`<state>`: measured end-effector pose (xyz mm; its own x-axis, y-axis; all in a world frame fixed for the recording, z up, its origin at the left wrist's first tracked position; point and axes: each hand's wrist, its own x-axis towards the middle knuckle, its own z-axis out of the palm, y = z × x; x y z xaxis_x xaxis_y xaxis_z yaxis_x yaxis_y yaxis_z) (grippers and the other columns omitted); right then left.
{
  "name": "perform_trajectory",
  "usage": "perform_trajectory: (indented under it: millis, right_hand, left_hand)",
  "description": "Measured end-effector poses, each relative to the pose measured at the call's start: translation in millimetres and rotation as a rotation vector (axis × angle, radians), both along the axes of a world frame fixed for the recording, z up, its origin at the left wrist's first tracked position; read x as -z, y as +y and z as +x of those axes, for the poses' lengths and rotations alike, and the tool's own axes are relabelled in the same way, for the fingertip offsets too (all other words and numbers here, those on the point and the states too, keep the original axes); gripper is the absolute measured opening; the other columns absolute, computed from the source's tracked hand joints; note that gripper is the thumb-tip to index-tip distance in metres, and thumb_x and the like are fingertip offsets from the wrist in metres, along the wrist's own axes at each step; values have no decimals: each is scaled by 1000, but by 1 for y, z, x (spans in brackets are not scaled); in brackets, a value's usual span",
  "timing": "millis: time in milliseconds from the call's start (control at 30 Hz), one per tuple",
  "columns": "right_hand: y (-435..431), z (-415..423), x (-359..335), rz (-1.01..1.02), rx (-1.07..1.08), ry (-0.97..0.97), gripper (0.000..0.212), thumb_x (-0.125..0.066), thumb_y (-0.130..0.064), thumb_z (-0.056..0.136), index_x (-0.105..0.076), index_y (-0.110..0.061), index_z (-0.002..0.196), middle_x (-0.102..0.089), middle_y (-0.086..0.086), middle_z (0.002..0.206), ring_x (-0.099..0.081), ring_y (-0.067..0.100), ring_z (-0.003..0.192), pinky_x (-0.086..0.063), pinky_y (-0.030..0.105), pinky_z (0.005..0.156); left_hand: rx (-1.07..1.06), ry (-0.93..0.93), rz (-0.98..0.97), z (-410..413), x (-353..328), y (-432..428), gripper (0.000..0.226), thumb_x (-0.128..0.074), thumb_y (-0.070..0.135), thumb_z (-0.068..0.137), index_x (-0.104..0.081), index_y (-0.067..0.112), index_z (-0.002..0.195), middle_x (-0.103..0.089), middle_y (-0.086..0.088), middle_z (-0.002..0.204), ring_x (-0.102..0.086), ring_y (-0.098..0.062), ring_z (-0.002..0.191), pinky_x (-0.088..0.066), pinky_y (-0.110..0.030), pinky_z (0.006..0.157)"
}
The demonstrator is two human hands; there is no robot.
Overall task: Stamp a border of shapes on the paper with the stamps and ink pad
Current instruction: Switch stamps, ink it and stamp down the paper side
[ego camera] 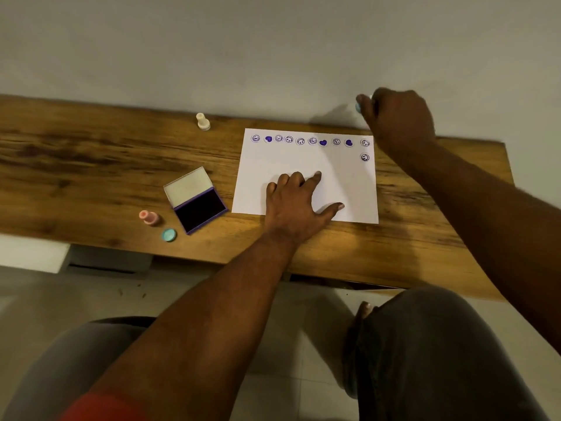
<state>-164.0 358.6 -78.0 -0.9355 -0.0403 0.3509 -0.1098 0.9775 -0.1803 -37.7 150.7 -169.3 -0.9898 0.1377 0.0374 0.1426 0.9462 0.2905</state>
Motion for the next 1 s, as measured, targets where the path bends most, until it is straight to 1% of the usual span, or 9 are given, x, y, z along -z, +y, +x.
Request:
perform_trajectory:
  millis: [67,200,333,500,700,800,900,933,1000]
  right_hand:
    - [0,4,2,78,19,54,53,-34,-55,104,-56,-14,80,-56,15,65,-54,39,63,-30,35,57]
    - [-8,33,55,199,47,-305,51,-30,-45,110,-61,-6,118,-69,24,106,-65,44,98,-46,40,73]
    - [-9,30,54,273,69,-339,52,-28,-45,110,-62,-7,118,-70,20,106,-68,40,96,-42,36,69]
    - [-11,31,41,339,69,-400,52,-27,-44,111,-62,-7,122,-69,19,113,-68,38,103,-53,40,79]
    - [-7,25,40,261,27,-403,55,-30,-48,109,-68,-9,117,-70,19,113,-66,39,105,-48,38,78]
    - [9,17,30,-214,126,-467,56,-36,-50,107,-74,-9,101,-70,22,98,-65,37,93,-46,37,79]
    - [27,17,19,-1112,458,-346,48,-43,-49,104,-63,-15,78,-57,6,69,-53,21,57,-40,28,56]
    - [32,20,18,-1266,518,-316,46,-43,-49,104,-60,-17,76,-54,2,64,-49,15,49,-36,25,49]
    - [35,28,18,-1331,532,-308,43,-42,-48,105,-62,-19,80,-55,-1,62,-49,10,46,-35,21,44]
  left_hand:
    - [-2,7,3,0,-2,5,89,-44,88,88,-49,30,156,-61,-1,132,-52,-24,125,-39,-49,109]
    - [-13,25,6,-1,0,9,90,-42,89,87,-52,30,154,-63,-1,131,-54,-24,123,-41,-49,107]
    - [-22,28,20,-1,0,11,92,-40,90,85,-54,30,153,-64,-2,130,-55,-25,122,-43,-49,106]
    - [-28,37,8,-1,-1,12,93,-38,91,84,-53,31,153,-63,-2,132,-56,-25,123,-44,-49,107]
    - [-21,26,11,-3,1,11,93,-38,92,85,-51,32,154,-62,-2,133,-55,-25,124,-43,-50,108]
    - [-21,52,19,-2,2,10,93,-37,92,85,-53,31,153,-63,-2,130,-56,-25,122,-45,-50,106]
    - [-24,75,28,-3,3,10,93,-35,92,84,-55,31,151,-65,-2,129,-58,-26,120,-46,-51,105]
    - [-24,71,29,-3,3,11,93,-35,92,84,-55,31,151,-65,-2,130,-58,-26,121,-45,-51,105]
    - [-24,59,26,-3,4,9,93,-36,92,84,-54,31,152,-64,-2,131,-57,-26,123,-44,-51,107]
